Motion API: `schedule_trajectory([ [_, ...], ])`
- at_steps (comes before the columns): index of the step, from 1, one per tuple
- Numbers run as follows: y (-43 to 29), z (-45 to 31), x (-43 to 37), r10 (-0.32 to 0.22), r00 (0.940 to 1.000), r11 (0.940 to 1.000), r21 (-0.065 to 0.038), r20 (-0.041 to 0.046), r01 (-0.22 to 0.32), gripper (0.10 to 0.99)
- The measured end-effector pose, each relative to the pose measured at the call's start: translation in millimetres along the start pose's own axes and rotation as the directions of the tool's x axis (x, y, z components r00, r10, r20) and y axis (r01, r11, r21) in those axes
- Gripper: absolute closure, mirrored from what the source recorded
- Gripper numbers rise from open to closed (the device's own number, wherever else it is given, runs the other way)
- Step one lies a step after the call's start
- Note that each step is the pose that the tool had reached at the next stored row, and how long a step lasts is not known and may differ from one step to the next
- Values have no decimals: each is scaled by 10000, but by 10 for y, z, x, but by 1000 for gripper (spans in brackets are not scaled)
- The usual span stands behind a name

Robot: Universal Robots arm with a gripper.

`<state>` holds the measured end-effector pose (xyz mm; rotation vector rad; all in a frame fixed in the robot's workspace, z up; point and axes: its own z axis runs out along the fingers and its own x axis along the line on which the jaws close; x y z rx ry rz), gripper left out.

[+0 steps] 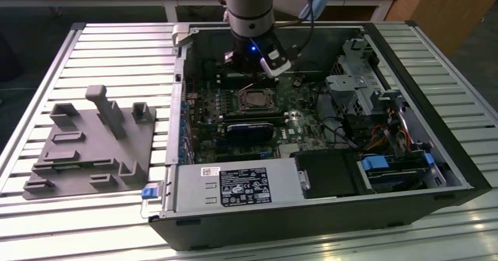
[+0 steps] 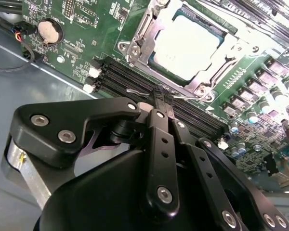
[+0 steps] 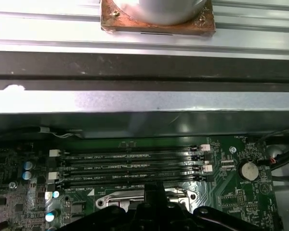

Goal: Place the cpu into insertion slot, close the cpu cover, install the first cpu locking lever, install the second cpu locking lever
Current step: 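Install the first cpu locking lever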

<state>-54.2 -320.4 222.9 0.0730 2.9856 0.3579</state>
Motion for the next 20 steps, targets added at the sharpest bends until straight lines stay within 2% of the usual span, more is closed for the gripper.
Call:
schedule_trajectory([
  [9,16,47,-8,0,10000,10000,-1,1,0,980],
  [20,25,63,-13,0,10000,10000,-1,0,0,980],
])
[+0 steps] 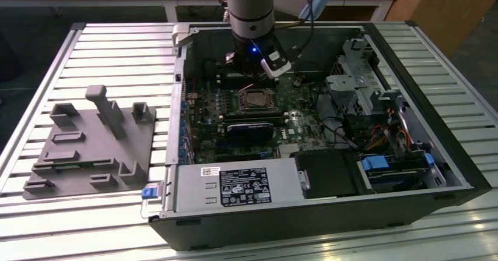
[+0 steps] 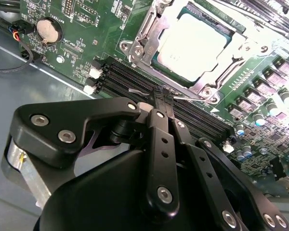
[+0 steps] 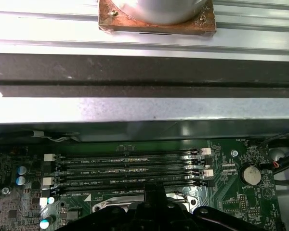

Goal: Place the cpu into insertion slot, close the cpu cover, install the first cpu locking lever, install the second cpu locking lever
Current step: 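Install the first cpu locking lever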

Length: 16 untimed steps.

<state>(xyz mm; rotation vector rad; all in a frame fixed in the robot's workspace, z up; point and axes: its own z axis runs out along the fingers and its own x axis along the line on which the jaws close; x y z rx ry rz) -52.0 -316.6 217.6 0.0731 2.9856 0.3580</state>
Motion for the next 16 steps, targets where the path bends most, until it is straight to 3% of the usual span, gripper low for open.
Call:
schedule_trajectory([
  [3,0,2,0,-8,10000,10000,0,33,8,980],
  [8,-8,30,17,-58,9995,10000,-16,324,59,980],
  [16,-12,61,36,560,9972,9984,61,504,-563,980],
])
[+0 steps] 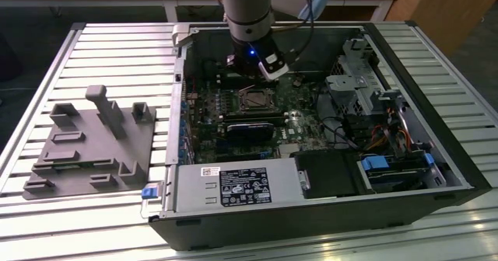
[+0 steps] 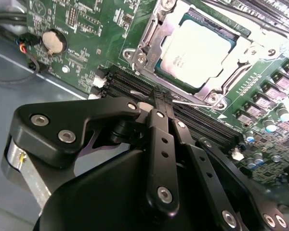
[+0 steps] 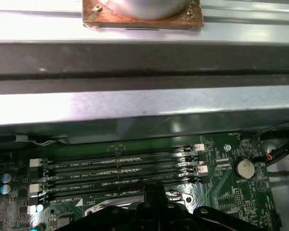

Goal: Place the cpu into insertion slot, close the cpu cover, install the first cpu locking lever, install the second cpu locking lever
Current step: 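Install the first cpu locking lever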

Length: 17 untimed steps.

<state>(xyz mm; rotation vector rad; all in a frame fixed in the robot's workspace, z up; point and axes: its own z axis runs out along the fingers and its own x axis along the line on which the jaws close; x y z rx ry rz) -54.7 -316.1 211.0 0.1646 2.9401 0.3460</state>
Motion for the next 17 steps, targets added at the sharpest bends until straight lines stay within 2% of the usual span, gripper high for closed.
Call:
schedule_trajectory([
  [4,13,16,5,332,9994,9994,55,85,-333,980],
  [11,58,40,17,586,9982,9982,95,150,-587,980],
  [17,65,58,28,1067,9939,9941,168,276,-1071,980],
])
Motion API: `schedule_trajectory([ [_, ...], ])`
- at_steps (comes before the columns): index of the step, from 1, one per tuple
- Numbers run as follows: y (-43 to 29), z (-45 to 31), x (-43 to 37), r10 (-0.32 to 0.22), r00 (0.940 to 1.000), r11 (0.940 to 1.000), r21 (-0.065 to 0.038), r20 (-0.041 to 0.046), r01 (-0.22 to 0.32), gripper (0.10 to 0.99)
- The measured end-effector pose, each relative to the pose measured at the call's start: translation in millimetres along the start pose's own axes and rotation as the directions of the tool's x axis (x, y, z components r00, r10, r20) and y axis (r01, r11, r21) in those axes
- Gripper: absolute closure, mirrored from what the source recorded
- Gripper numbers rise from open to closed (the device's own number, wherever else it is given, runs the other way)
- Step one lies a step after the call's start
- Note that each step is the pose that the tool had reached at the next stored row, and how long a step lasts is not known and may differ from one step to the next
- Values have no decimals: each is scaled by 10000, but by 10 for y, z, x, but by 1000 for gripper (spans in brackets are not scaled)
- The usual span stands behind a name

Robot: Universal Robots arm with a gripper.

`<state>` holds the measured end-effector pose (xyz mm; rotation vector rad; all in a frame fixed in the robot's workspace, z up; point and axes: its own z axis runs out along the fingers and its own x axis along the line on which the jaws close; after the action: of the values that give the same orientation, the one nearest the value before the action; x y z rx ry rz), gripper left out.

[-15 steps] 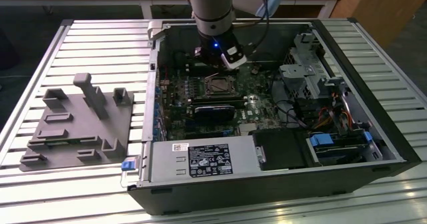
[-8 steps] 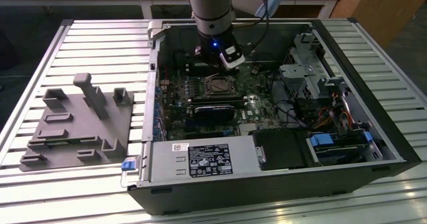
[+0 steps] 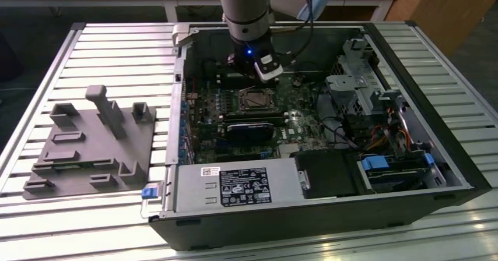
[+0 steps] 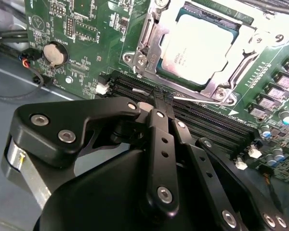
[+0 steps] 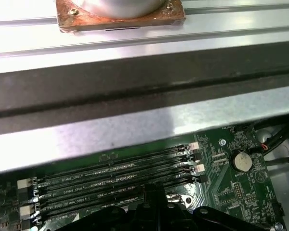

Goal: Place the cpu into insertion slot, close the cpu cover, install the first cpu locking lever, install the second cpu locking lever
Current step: 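Install the first cpu locking lever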

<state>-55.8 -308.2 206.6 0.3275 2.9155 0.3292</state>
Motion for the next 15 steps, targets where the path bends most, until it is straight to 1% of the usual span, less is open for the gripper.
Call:
schedule_trajectory([
  [8,33,21,34,339,9994,9994,52,87,-339,980],
  [15,30,35,40,836,9963,9964,131,216,-839,980],
])
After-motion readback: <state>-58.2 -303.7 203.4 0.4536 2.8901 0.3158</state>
